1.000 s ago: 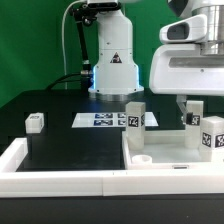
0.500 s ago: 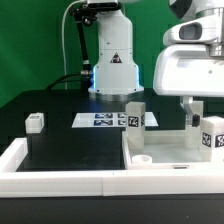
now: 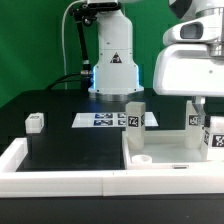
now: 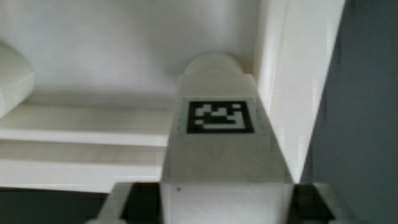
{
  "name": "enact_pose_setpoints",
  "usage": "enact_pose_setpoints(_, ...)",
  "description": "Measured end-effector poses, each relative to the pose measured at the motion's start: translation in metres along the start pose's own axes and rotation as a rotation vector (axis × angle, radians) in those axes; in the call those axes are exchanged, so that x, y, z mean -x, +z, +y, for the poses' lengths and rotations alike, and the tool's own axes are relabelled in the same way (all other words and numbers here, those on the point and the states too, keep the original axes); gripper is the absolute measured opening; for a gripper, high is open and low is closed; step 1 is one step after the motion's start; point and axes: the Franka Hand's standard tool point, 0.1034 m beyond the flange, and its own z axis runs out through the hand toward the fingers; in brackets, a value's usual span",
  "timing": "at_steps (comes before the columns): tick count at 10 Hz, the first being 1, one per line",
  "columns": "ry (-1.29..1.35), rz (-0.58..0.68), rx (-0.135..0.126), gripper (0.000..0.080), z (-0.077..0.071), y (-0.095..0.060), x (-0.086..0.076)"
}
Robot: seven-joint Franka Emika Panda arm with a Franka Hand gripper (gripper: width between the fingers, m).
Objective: Assemble square table
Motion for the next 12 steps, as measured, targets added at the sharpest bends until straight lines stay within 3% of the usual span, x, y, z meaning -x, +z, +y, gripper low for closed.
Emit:
enact_pose_setpoints(6, 0.298, 0.003, -0.003, 0.0289, 0.0032, 0.0008, -0.0002)
enact_pose_setpoints(8, 0.536, 0.019, -0.010, 0.0290, 0.0046, 0.0011, 0.0007)
enact_pose_setpoints(12, 0.889, 0.001, 0.001, 0.0291, 0.0055, 0.0003, 0.0033)
